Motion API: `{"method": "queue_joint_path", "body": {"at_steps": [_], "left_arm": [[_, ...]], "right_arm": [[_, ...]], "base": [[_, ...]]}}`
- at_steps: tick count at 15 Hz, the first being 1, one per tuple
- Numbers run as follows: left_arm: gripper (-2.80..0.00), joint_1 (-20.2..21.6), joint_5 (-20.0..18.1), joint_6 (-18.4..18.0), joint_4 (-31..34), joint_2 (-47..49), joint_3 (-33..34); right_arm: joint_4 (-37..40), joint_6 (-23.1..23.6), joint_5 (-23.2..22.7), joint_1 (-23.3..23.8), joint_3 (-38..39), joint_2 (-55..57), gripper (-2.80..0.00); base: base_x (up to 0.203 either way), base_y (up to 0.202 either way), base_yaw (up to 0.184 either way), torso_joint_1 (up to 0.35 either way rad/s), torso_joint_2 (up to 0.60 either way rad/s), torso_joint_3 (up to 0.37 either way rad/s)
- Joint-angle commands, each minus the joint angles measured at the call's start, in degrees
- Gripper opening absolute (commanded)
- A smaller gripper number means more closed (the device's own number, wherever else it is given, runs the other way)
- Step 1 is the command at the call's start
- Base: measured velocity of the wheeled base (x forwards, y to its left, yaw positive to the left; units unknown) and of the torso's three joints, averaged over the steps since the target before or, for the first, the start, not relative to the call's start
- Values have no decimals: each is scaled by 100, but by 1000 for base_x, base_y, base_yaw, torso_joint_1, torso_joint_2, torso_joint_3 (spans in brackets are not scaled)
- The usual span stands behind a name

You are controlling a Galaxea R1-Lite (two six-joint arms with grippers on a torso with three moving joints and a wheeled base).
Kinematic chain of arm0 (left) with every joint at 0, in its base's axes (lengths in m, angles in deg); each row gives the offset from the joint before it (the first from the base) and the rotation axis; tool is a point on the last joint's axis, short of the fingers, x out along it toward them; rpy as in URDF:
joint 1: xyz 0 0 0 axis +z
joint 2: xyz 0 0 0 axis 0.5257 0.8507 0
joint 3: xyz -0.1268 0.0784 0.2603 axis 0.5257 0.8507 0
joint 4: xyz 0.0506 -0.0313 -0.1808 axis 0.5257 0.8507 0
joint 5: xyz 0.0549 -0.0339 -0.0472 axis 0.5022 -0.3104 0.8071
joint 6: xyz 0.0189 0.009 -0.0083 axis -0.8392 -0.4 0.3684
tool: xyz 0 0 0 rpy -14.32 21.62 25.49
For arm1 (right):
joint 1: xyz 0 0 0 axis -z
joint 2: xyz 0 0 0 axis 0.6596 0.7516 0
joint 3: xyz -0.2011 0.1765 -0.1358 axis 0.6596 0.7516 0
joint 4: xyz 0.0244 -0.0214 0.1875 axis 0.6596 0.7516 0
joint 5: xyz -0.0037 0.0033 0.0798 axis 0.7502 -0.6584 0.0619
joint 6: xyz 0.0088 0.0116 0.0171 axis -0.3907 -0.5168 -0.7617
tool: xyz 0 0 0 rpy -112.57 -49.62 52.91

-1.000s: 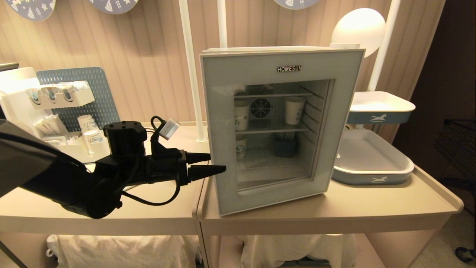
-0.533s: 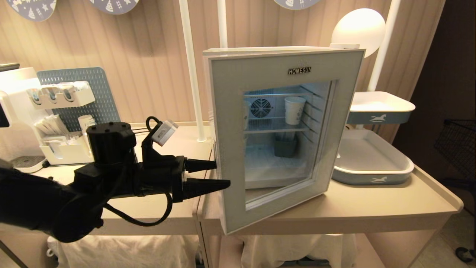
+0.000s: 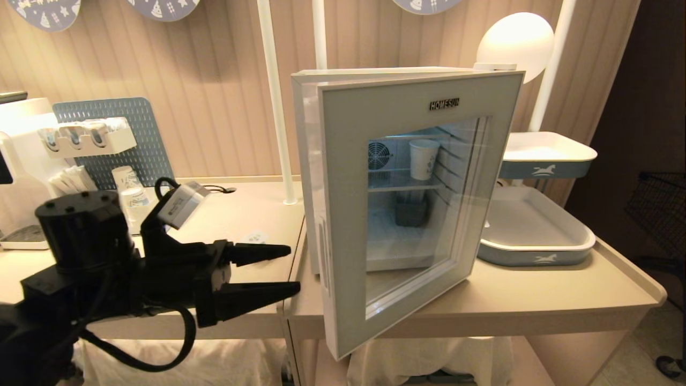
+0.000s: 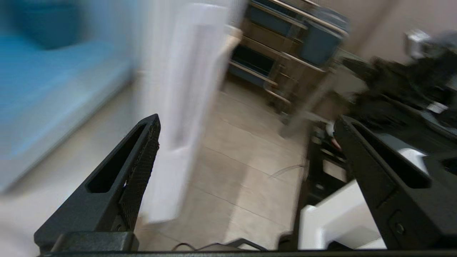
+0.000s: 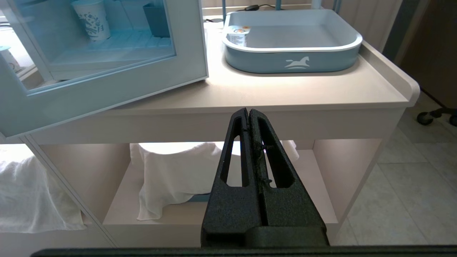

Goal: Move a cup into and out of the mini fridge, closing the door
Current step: Open the freezer door

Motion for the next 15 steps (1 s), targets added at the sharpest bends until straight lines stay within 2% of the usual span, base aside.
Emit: {"method": "queue_joint_path", "body": {"at_steps": [1, 2, 5, 9, 11, 13, 15], "left_arm": [[0, 542, -36, 11, -13, -148, 42], [-280, 758, -25, 5, 4, -40, -64], [-280, 883, 132, 3, 60, 700, -643], [-280, 707, 305, 3, 66, 1470, -1211], [-280, 426, 561, -1, 68, 1892, -1625], [-280, -23, 969, -3, 81, 2276, -2008], [-280, -385, 1113, 3, 108, 2480, -2171]], "right_arm": [[1, 6, -4, -1, 0, 0, -280], [1, 15, -4, -1, 0, 0, -280], [1, 6, -4, -1, 0, 0, -280], [1, 15, -4, 5, 0, 0, -280], [1, 6, -4, -1, 0, 0, -280], [1, 6, -4, -1, 0, 0, -280], [1, -3, -4, 6, 0, 0, -280]], "base": [[0, 0, 0, 0, 0, 0], [0, 0, 0, 0, 0, 0], [0, 0, 0, 0, 0, 0], [0, 0, 0, 0, 0, 0], [0, 0, 0, 0, 0, 0], [0, 0, 0, 0, 0, 0], [0, 0, 0, 0, 0, 0]]}}
